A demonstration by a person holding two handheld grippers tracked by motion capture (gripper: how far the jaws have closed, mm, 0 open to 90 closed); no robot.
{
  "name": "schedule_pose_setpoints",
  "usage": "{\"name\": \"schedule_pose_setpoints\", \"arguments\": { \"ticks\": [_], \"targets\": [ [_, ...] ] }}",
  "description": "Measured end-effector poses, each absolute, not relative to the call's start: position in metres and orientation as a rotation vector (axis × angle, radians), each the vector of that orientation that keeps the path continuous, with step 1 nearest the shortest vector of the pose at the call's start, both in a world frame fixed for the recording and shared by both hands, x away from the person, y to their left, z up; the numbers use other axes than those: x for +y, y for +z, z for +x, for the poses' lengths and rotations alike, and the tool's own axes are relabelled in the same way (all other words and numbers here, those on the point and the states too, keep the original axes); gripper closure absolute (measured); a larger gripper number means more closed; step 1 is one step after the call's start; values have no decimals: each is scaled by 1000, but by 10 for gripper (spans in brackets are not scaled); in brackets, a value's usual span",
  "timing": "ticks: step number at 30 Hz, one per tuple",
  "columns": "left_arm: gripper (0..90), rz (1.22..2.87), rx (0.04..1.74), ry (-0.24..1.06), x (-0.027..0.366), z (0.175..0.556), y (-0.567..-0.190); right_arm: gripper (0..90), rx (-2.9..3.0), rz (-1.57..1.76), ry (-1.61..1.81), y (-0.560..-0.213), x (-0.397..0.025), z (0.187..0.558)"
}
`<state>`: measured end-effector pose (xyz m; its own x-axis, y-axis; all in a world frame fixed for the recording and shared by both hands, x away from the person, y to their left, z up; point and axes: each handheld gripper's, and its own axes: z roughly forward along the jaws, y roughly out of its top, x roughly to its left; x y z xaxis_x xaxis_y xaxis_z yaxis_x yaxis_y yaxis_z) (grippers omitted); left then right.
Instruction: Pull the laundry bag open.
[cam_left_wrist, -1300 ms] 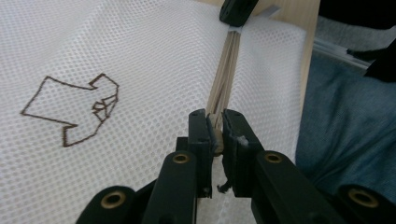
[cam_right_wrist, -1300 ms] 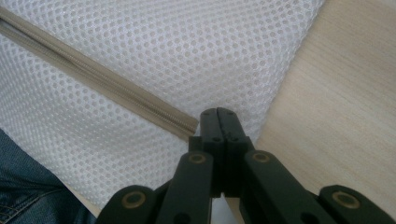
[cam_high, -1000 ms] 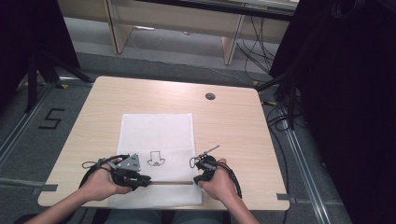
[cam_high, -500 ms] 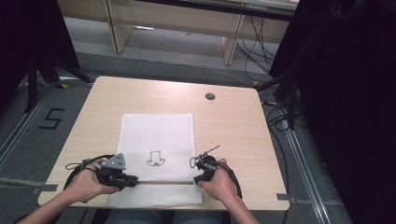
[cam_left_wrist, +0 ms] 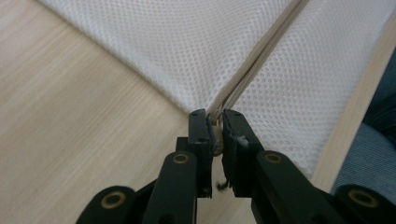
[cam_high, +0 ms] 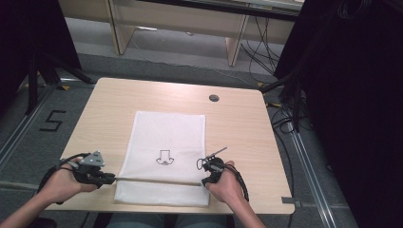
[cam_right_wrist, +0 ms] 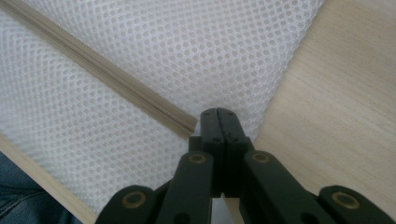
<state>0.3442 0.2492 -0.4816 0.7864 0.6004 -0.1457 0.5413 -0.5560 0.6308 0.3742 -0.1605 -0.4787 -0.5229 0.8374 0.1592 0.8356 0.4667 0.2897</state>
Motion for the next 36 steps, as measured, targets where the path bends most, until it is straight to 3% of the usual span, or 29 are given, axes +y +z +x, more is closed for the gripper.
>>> {"name": "schedule_pose_setpoints", "arguments": {
  "ticks": [3,17,25,29,36],
  "targets": [
    [820,2366,799,156,246,345,-486,900,2695,1471,553,-480,-161,376],
    [802,2350,844,149,242,348,-495,876,2704,1427,600,-479,-163,373],
    [461,1965,947,284,241,358,-479,760,2625,1391,785,-462,-160,370],
    [409,1868,976,297,241,363,-482,749,2610,1418,788,-463,-166,369],
    [375,1851,1092,360,257,365,-488,714,2581,1453,814,-467,-174,372]
  ]
}}
